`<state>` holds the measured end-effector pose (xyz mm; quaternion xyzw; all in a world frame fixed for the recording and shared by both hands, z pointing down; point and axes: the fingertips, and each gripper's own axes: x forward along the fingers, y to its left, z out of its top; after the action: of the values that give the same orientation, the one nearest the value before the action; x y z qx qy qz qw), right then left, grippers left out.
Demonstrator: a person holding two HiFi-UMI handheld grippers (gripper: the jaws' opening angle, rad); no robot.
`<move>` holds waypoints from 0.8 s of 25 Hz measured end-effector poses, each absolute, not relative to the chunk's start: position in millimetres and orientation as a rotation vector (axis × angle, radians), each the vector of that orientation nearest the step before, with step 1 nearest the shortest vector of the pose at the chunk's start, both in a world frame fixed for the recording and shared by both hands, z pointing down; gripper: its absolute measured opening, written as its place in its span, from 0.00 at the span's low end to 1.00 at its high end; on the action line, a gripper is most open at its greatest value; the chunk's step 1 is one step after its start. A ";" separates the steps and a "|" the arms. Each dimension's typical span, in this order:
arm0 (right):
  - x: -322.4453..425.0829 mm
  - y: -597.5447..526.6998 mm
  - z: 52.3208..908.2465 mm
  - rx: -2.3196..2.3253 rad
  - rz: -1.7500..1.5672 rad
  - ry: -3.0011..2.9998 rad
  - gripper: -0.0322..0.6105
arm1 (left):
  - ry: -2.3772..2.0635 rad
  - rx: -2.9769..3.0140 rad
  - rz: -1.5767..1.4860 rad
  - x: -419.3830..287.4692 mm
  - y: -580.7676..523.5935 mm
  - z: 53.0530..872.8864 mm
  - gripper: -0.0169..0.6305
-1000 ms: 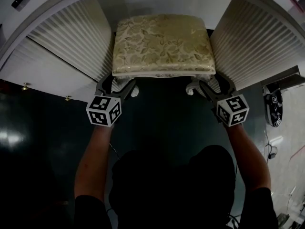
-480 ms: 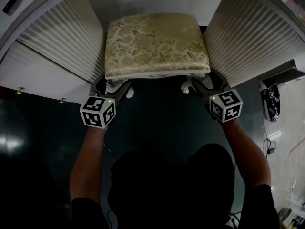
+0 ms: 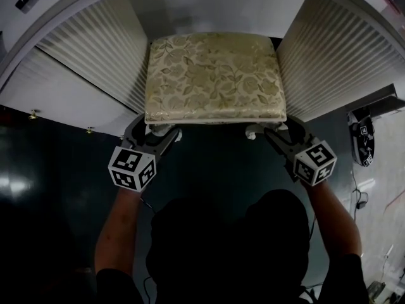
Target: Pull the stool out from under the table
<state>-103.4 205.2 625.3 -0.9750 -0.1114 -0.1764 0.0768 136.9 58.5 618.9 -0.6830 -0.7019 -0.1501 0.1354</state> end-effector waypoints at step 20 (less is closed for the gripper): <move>-102.8 208.1 579.8 -2.915 -0.397 -0.199 0.43 | -2.165 -1.966 -0.381 135.9 37.1 582.1 0.59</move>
<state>-102.8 208.1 579.8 -0.9840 -0.0673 -0.1341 0.0964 135.9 37.1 582.1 -0.6636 -0.7307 -0.1286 0.0961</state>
